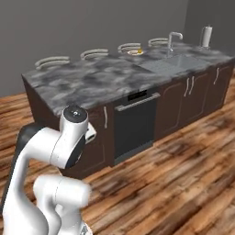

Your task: Pick up the brewed coffee from the coffee machine and place it next to the breakfast plate on the dining counter.

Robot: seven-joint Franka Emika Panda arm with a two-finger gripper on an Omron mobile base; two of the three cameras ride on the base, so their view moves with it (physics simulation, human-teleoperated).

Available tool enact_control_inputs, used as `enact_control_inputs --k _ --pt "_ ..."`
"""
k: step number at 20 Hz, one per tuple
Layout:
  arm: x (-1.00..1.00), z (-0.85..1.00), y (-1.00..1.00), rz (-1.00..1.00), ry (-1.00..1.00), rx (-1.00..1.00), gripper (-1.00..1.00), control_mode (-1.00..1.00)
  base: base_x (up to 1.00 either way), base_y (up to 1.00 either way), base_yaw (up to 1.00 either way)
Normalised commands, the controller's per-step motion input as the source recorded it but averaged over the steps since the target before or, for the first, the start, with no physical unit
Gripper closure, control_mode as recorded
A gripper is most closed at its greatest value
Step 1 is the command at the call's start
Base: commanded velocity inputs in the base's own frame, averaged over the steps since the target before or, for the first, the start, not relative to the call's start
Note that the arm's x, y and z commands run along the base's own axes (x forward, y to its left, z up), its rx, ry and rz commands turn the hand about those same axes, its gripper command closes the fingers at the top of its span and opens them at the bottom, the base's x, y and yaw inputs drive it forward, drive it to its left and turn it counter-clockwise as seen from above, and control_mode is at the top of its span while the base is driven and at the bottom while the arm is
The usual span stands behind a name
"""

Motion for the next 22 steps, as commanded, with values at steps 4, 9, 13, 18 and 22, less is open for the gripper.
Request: enact_control_inputs --k 4,9,13,18,22 --pt "0.00 0.00 0.00 0.00 0.00 0.00 1.00 1.00 0.77 1.00 0.35" --pt "0.00 0.00 0.00 0.00 0.00 0.00 1.00 1.00 0.93 1.00 0.30" --pt "0.00 0.00 0.00 0.00 0.00 0.00 1.00 1.00 1.00 1.00 0.27" --pt "0.00 0.00 0.00 0.00 0.00 0.00 1.00 1.00 1.00 1.00 0.24" --pt "0.00 0.00 0.00 0.00 0.00 0.00 1.00 1.00 1.00 1.00 0.16"
